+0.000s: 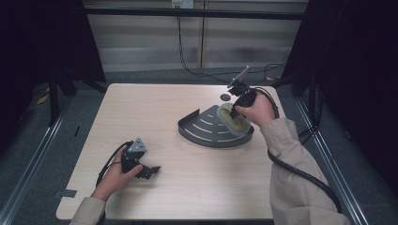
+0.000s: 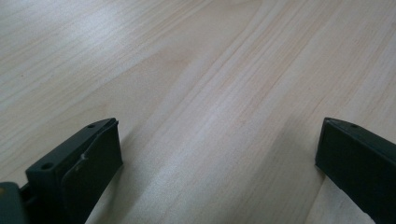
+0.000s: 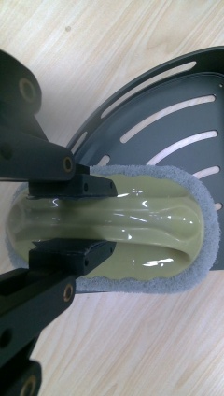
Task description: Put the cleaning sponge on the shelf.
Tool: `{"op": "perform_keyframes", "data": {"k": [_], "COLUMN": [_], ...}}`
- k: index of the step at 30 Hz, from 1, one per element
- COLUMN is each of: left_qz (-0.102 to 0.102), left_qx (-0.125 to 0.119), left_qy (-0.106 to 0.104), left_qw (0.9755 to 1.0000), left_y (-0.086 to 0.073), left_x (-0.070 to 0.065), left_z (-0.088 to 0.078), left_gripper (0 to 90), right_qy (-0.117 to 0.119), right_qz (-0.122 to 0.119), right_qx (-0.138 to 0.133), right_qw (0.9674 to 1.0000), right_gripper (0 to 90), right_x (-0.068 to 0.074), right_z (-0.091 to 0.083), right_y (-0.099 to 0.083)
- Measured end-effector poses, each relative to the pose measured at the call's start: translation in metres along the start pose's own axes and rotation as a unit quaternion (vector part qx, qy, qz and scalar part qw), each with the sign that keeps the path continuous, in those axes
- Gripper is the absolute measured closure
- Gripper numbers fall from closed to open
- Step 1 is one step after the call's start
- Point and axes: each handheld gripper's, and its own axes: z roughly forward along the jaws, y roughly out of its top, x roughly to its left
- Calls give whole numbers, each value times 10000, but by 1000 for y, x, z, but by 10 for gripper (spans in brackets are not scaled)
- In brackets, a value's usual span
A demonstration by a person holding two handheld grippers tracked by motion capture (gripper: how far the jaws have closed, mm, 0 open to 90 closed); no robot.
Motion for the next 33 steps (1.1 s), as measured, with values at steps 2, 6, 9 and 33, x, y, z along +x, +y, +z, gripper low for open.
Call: {"op": "perform_keyframes", "data": {"k": [2, 6, 9, 33], "left_qz": [-1, -5, -2, -2], "left_qx": [-5, -5, -3, -1], "left_qy": [4, 2, 4, -1], "left_qw": [10000, 10000, 10000, 10000], "left_y": [0, 0, 0, 0], "left_x": [0, 0, 0, 0], "left_z": [0, 0, 0, 0], "left_gripper": [0, 0, 0, 0], "right_qy": [-8, -21, -17, -88], "right_qz": [-52, -146, -178, -368], "right_qx": [15, 20, 33, 109], "right_qw": [10000, 9999, 9998, 9992], "right_gripper": [723, 723, 722, 721], "right_x": [1, 3, 3, -1], "right_z": [2, 6, 8, 31], "right_y": [2, 4, 5, 5]}}
